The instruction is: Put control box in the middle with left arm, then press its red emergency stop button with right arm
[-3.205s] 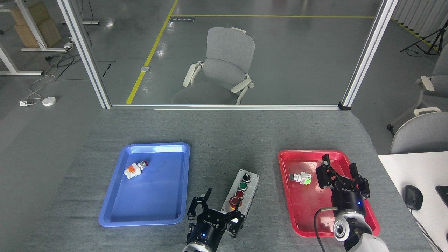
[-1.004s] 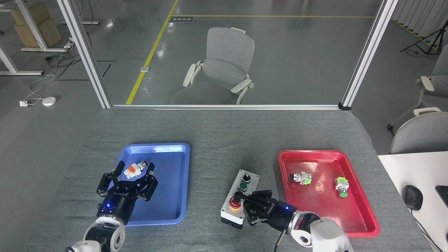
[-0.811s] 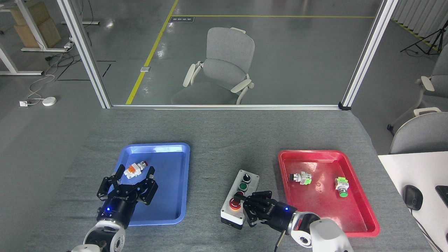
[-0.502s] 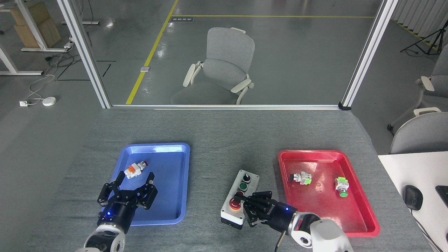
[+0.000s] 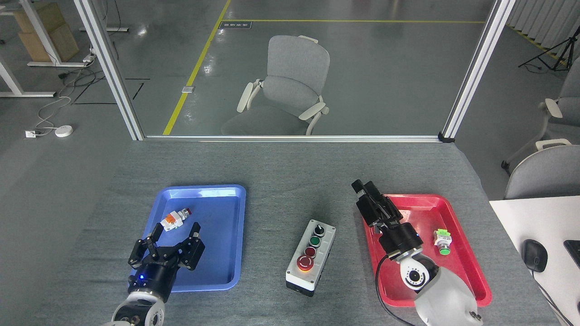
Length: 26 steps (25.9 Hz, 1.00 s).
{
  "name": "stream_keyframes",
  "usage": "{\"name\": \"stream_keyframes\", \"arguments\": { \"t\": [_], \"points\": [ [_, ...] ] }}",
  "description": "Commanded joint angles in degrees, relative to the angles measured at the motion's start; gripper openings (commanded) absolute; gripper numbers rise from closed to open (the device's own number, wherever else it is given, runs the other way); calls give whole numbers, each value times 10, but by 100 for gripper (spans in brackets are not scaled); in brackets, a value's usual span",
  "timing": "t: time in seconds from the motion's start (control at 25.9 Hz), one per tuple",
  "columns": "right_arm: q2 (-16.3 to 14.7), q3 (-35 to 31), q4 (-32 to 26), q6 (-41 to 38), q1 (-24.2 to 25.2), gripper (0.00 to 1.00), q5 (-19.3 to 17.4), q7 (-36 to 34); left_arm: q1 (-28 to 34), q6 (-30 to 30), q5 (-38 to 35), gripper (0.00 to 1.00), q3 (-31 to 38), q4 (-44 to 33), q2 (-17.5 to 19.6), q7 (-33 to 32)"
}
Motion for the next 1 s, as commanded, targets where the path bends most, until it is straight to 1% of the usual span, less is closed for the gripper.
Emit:
{"name": "stream_keyframes", "arguments": {
  "t": [0.0, 0.04, 0.12, 0.15, 0.23, 0.27, 0.31, 0.39, 0.46, 0.58, 0.69, 0.97],
  "points": [
    [-17, -27, -1, 92, 0, 100, 12, 6, 0, 1, 3, 99, 0, 0, 0, 0],
    [-19, -36, -4, 132, 6, 100, 33, 6, 0, 1, 3, 99, 0, 0, 0, 0],
    [-19, -40, -35, 217, 22, 100, 101, 4, 0, 1, 3, 100, 1, 0, 0, 0],
    [-17, -41, -63, 269, 44, 100, 150, 1, 0, 1, 3, 99, 1, 0, 0, 0],
    [-15, -47, -117, 332, 84, 100, 211, -4, 0, 1, 3, 99, 1, 0, 0, 0],
    [-14, -56, -146, 351, 102, 100, 228, -9, 0, 1, 3, 99, 0, 0, 0, 0],
    [-12, -67, -168, 353, 124, 100, 237, -20, 0, 1, 3, 99, 1, 0, 0, 1],
    [-12, -92, -199, 353, 158, 100, 236, -65, 0, 1, 3, 99, 1, 0, 0, 0],
    [-11, -105, -203, 354, 172, 100, 233, -110, 0, 1, 3, 100, 1, 0, 0, 0],
    [-4, -126, -202, 356, 182, 100, 231, -111, 0, 1, 3, 99, 0, 0, 0, 0],
    [16, -156, -201, 353, 194, 100, 232, -111, 0, 1, 3, 99, 0, 0, 0, 0],
    [15, -140, -200, 353, 200, 100, 232, -112, 0, 1, 3, 100, 0, 0, 0, 0]
  ]
}}
